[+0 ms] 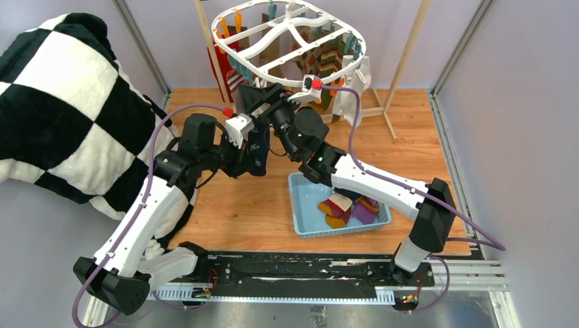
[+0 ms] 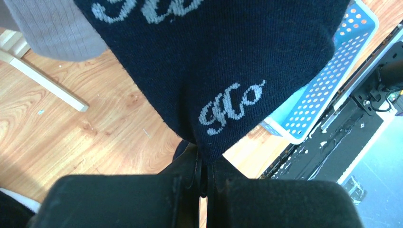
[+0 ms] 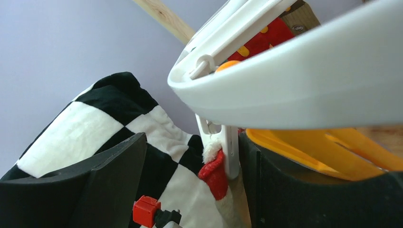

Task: Remove the socks clipped to the hanger
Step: Remove the sock from the hanger.

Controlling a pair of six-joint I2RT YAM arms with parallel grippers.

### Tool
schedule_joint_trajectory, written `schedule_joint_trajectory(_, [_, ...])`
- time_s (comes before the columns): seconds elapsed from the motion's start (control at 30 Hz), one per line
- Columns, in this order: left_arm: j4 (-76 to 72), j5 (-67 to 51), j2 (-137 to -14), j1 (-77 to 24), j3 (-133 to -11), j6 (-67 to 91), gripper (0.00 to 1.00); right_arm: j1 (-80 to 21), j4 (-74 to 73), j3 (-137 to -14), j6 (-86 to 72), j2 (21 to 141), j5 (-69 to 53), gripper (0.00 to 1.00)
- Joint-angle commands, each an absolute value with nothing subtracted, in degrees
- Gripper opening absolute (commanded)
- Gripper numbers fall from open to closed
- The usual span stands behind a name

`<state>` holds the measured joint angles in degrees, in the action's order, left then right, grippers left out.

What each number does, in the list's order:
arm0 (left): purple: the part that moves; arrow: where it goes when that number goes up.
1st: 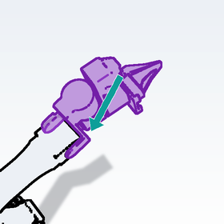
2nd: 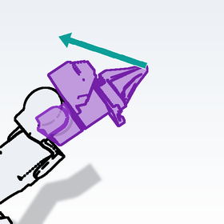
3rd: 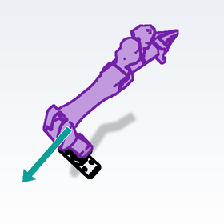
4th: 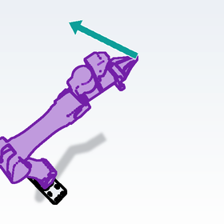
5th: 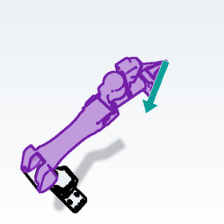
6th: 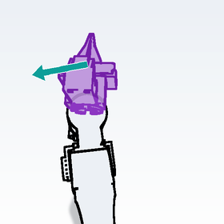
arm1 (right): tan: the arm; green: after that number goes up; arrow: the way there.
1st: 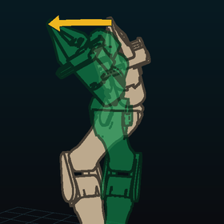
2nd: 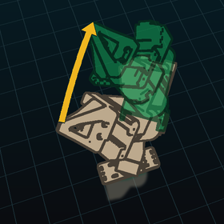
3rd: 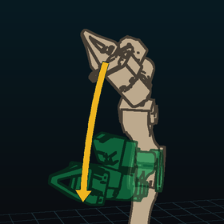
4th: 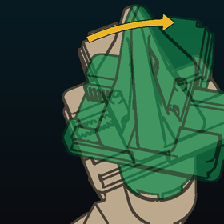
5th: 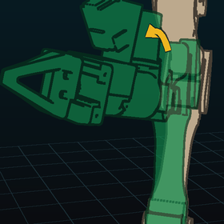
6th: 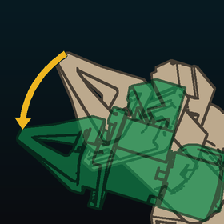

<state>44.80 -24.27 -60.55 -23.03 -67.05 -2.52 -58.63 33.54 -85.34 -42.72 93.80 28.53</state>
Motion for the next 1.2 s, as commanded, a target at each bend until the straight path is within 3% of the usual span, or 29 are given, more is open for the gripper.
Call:
schedule_joint_trajectory(0.0, [44.64, -24.72, -60.06, -23.73, -67.34, -2.2, 0.0, -57.21, 33.06, -88.06, -44.78, 95.12, 29.99, 0.74])
schedule_joint_trajectory(0.23, [44.65, -23.8, -60.47, -24.12, -67.24, -2.28, 0.0, -55.71, 33.4, -90.29, -45.38, 96.15, 29.96, 0.64])
schedule_joint_trajectory(0.63, [44.65, -22.16, -59.63, -24.52, -66.94, -2.97, 0.0, -53.23, 33.83, -90.63, -46.58, 96.59, 26.74, 0.34])
schedule_joint_trajectory(0.9, [44.77, -18.53, -59.02, -24.52, -65.59, -3.38, 0.0, -51.26, 39.0, -87.6, -49.28, 95.28, 21.88, 0.2])
schedule_joint_trajectory(0.97, [44.8, -17.69, -59.09, -24.52, -65.25, -3.49, 0.0, -50.71, 40.54, -86.71, -50.8, 95.06, 20.48, 0.24])
schedule_joint_trajectory(1.17, [44.77, -17.54, -58.89, -24.52, -64.86, -3.69, 0.0, -50.53, 41.11, -83.51, -52.1, 92.98, 22.03, 0.59])
